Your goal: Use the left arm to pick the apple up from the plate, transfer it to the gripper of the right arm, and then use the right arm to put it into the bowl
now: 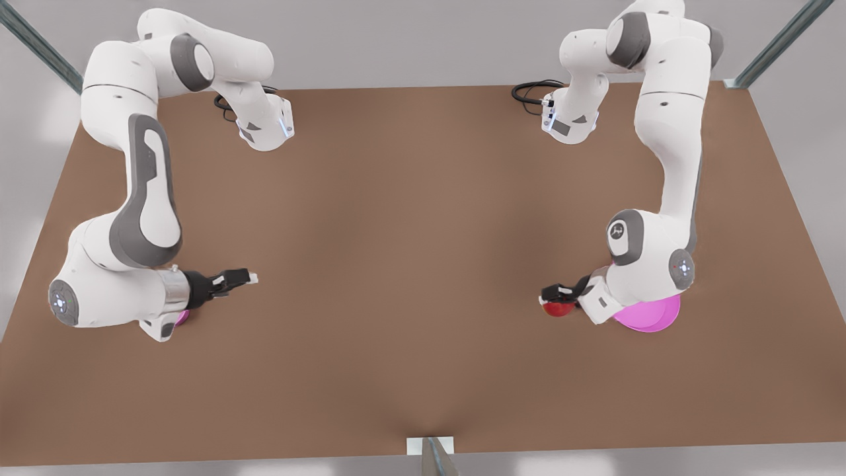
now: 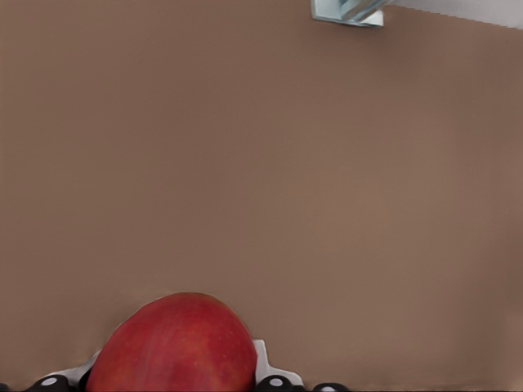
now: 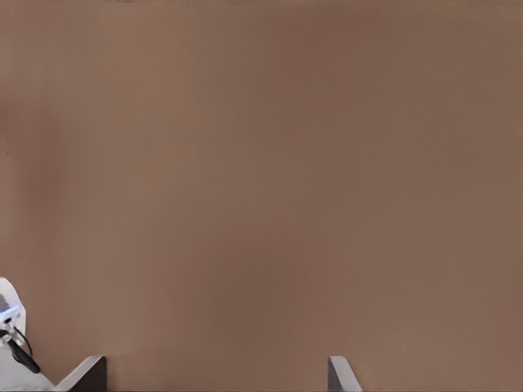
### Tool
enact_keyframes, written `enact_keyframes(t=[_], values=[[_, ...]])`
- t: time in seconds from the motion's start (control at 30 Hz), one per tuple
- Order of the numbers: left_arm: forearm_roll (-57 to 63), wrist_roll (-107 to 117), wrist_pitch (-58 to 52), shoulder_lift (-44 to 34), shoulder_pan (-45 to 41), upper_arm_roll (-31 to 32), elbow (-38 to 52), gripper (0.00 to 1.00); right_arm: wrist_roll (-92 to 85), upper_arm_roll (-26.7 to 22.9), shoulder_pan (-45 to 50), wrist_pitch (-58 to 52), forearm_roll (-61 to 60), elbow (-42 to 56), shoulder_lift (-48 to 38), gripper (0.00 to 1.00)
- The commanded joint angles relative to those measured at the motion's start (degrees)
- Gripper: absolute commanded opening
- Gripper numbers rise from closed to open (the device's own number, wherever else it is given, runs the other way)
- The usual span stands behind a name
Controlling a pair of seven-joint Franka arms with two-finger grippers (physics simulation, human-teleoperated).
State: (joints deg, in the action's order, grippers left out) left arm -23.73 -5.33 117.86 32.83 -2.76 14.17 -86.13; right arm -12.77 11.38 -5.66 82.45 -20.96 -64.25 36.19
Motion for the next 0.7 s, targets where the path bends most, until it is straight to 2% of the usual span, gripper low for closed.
enact_keyframes(t=[0.0,0.03,0.07,0.1,0.17,0.23,0.3,0.43,0.67], values=[[-4.57,22.27,-8.17,3.71,-0.31,7.78,4.99,0.68,-40.12,0.75,-0.14,6.66,-7.34,1.58,2.22,1.0],[-4.49,28.35,-7.73,10.14,-0.75,15.36,11.33,0.68,-47.52,2.6,-0.67,10.62,-8.74,1.58,4.24,1.0],[-4.49,29.94,-7.64,14.27,-2.68,17.21,16.34,0.68,-50.51,4.79,-1.98,11.59,-11.64,1.67,7.14,1.0],[-6.5,29.94,-6.85,17.61,-4.18,18.53,19.86,0.68,-55.86,7.08,-3.3,13.35,-12.44,1.76,9.07,1.0],[-12.74,29.76,3.51,22.45,-8.31,19.76,23.2,0.68,-66.41,7.34,-3.39,17.13,-12.44,1.76,10.22,1.0],[-16.0,29.23,7.39,27.02,-11.21,19.93,29.26,0.68,-75.29,7.43,-4.01,22.22,-12.79,1.76,11.89,1.0],[-20.3,29.15,6.69,27.64,-10.95,20.46,30.06,0.68,-83.3,9.63,-6.47,25.74,-15.43,1.32,13.91,1.0],[-35.15,15.0,5.89,29.66,-10.86,20.46,30.15,0.68,-83.74,12.97,-8.23,27.68,-18.33,0.44,13.91,1.0],[-35.07,-2.76,6.25,30.27,-12.09,20.37,29.97,0.68,-87.95,20.18,-8.23,27.5,-20.61,0.35,16.46,1.0]])
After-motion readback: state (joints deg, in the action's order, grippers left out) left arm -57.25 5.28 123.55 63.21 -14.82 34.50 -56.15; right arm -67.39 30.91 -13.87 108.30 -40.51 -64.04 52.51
